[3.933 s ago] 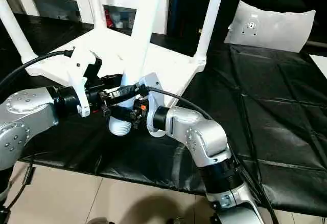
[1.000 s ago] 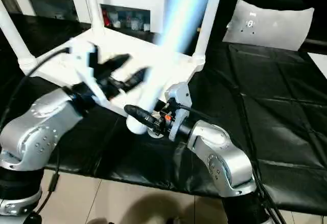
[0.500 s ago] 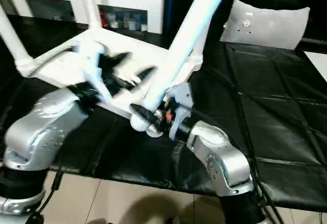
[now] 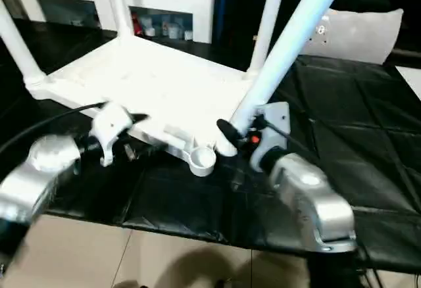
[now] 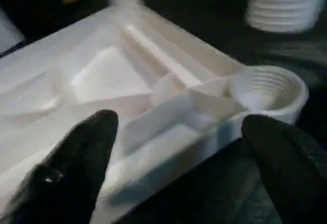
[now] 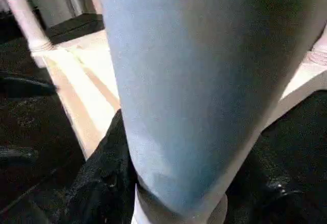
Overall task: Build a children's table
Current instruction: Pick table leg, then rotate table base
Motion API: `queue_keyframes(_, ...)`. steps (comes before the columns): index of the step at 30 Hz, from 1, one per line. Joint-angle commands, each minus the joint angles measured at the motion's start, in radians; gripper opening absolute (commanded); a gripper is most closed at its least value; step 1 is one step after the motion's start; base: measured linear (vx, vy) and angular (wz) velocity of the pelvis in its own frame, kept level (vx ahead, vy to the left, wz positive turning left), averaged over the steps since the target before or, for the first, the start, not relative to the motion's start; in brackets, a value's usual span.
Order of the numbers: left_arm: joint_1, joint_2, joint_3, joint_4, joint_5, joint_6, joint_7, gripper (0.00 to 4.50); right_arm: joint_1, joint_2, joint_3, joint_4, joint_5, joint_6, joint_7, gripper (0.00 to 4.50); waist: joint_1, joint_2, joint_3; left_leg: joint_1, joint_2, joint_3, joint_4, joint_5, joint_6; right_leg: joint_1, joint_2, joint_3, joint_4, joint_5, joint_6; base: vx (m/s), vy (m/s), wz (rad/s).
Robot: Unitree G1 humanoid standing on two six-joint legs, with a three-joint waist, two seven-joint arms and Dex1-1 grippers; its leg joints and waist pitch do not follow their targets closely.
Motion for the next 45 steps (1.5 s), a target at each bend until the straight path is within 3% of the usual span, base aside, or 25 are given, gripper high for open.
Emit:
queue_keyframes(1,-0.044,0.0,-0.04,0.092,0.048,-0.085,-0.07,3.93,-0.007,-0.012,0.007,-0.044,0.007,0.0,0.027,1.9,0.001,0.018,-0.058,-0.005,0.0,0.008,-0.078,-0.186,0.009,0.056,-0.063,0.052,-0.09,-0.385,-0.042,0.0,0.0,0.0)
queue_keyframes(3,-0.106,-0.014,-0.076,0.207,0.088,-0.165,-0.115,3.73,-0.002,-0.02,0.005,-0.058,0.02,0.016,0.033,1.9,-0.002,0.016,-0.062,-0.008,0.005,0.006,-0.077,-0.157,0.005,0.062,-0.066,0.054,-0.074,-0.318,-0.065,0.0,0.0,0.0)
queue_keyframes(4,-0.106,-0.014,-0.076,0.207,0.088,-0.165,-0.115,3.7,-0.002,-0.02,0.005,-0.058,0.02,0.016,0.033,1.9,-0.003,0.016,-0.06,-0.009,0.003,0.008,-0.077,-0.152,0.01,0.061,-0.064,0.054,-0.078,-0.317,-0.067,0.0,0.0,0.0)
queue_keyframes(7,-0.256,-0.071,-0.135,0.453,0.155,-0.273,-0.193,3.34,0.024,-0.047,0.01,-0.091,0.036,0.037,0.056,1.9,-0.005,0.021,-0.054,-0.004,0.003,0.011,-0.075,-0.144,0.014,0.058,-0.063,0.058,-0.078,-0.278,-0.09,0.0,0.0,0.0)
queue_keyframes(9,-0.282,-0.08,-0.148,0.503,0.175,-0.303,-0.207,3.23,0.029,-0.053,0.011,-0.099,0.039,0.041,0.062,1.9,-0.003,0.015,-0.053,-0.01,0.004,0.009,-0.075,-0.13,0.019,0.068,-0.069,0.058,-0.069,-0.253,-0.107,0.0,0.0,0.0)
queue_keyframes(10,-0.325,-0.096,-0.167,0.591,0.215,-0.35,-0.213,3.14,0.042,-0.062,0.011,-0.119,0.044,0.05,0.07,1.9,-0.005,0.025,-0.046,-0.009,0.002,0.011,-0.074,-0.127,0.021,0.063,-0.067,0.059,-0.073,-0.255,-0.114,0.0,0.0,0.0)
queue_keyframes(14,-0.416,-0.139,-0.197,0.768,0.287,-0.431,-0.204,2.82,0.076,-0.086,-0.002,-0.18,0.064,0.084,0.081,1.9,-0.009,0.02,-0.044,-0.01,-0.001,0.012,-0.072,-0.117,0.04,0.072,-0.065,0.059,-0.076,-0.235,-0.121,0.0,0.0,0.0)
queue_keyframes(15,-0.43,-0.147,-0.202,0.795,0.294,-0.438,-0.213,2.72,0.084,-0.091,-0.006,-0.191,0.069,0.09,0.082,1.9,-0.01,0.027,-0.041,-0.009,0.0,0.013,-0.073,-0.117,0.042,0.071,-0.064,0.059,-0.079,-0.24,-0.125,0.0,0.0,0.0)
queue_keyframes(17,-0.445,-0.152,-0.211,0.822,0.306,-0.45,-0.221,2.52,0.088,-0.095,-0.007,-0.198,0.072,0.094,0.082,1.9,-0.01,0.023,-0.039,-0.011,0.0,0.012,-0.074,-0.108,0.048,0.074,-0.066,0.059,-0.079,-0.245,-0.136,0.0,0.0,0.0)
queue_keyframes(18,-0.463,-0.156,-0.221,0.855,0.317,-0.456,-0.25,2.46,0.093,-0.101,-0.01,-0.206,0.076,0.099,0.084,1.9,-0.013,0.032,-0.037,-0.009,0.001,0.011,-0.075,-0.114,0.049,0.072,-0.067,0.058,-0.082,-0.261,-0.138,0.0,0.0,0.0)
queue_keyframes(19,-0.474,-0.158,-0.224,0.869,0.322,-0.458,-0.263,2.43,0.096,-0.103,-0.011,-0.211,0.079,0.101,0.084,1.9,-0.015,0.029,-0.037,-0.009,0.0,0.013,-0.074,-0.113,0.053,0.073,-0.065,0.058,-0.084,-0.261,-0.139,0.0,0.0,0.0)
queue_keyframes(23,-0.518,-0.176,-0.208,0.926,0.322,-0.448,-0.345,2.01,0.1,-0.111,-0.011,-0.219,0.085,0.106,0.087,1.9,-0.017,0.032,-0.035,-0.01,0.0,0.013,-0.074,-0.104,0.063,0.073,-0.067,0.057,-0.086,-0.263,-0.158,0.0,0.0,0.0)
queue_keyframes(27,-0.568,-0.189,-0.228,0.991,0.365,-0.408,-0.448,1.66,0.094,-0.111,0.001,-0.217,0.084,0.108,0.101,1.9,-0.017,0.033,-0.041,-0.011,0.003,0.011,-0.074,-0.076,0.07,0.08,-0.07,0.057,-0.076,-0.187,-0.19,0.0,0.0,0.0)
queue_keyframes(30,-0.577,-0.192,-0.236,1.002,0.379,-0.395,-0.443,1.53,0.089,-0.113,0.006,-0.211,0.082,0.106,0.104,1.9,-0.019,0.034,-0.042,-0.012,0.005,0.011,-0.074,-0.062,0.082,0.082,-0.072,0.058,-0.072,-0.143,-0.215,0.0,0.0,0.0)
queue_keyframes(33,-0.587,-0.196,-0.274,1.026,0.438,-0.383,-0.39,1.1,0.083,-0.118,0.02,-0.205,0.079,0.097,0.108,1.9,-0.019,0.035,-0.042,-0.011,0.007,0.01,-0.073,-0.064,0.084,0.083,-0.072,0.057,-0.072,-0.138,-0.222,0.0,0.0,0.0)
queue_keyframes(36,-0.582,-0.196,-0.292,1.042,0.48,-0.382,-0.303,1.0,0.075,-0.114,0.031,-0.198,0.071,0.089,0.106,1.9,-0.019,0.035,-0.042,-0.009,0.006,0.012,-0.073,-0.082,0.083,0.083,-0.072,0.057,-0.078,-0.171,-0.217,0.0,0.0,0.0)
queue_keyframes(40,-0.58,-0.209,-0.254,1.052,0.463,-0.329,-0.269,0.75,0.073,-0.107,0.032,-0.2,0.071,0.086,0.105,1.9,-0.018,0.034,-0.037,-0.006,0.002,0.014,-0.076,-0.126,0.072,0.08,-0.072,0.054,-0.093,-0.309,-0.18,0.0,0.0,0.0)
queue_keyframes(41,-0.572,-0.226,-0.205,1.052,0.42,-0.277,-0.264,0.67,0.071,-0.098,0.029,-0.197,0.071,0.085,0.103,1.9,-0.016,0.037,-0.039,-0.008,0.002,0.011,-0.076,-0.127,0.066,0.084,-0.074,0.053,-0.093,-0.331,-0.168,0.0,0.0,0.0)
queue_keyframes(43,-0.567,-0.232,-0.187,1.049,0.405,-0.261,-0.252,0.6,0.071,-0.094,0.029,-0.196,0.071,0.084,0.101,1.9,-0.016,0.035,-0.041,-0.007,0.001,0.011,-0.076,-0.127,0.066,0.081,-0.072,0.051,-0.096,-0.343,-0.16,0.0,0.0,0.0)
queue_keyframes(45,-0.552,-0.257,-0.111,1.044,0.335,-0.186,-0.213,0.6,0.069,-0.086,0.031,-0.192,0.071,0.077,0.094,1.9,-0.014,0.036,-0.043,-0.007,-0.001,0.012,-0.074,-0.121,0.07,0.079,-0.072,0.051,-0.096,-0.339,-0.165,0.0,0.0,0.0)
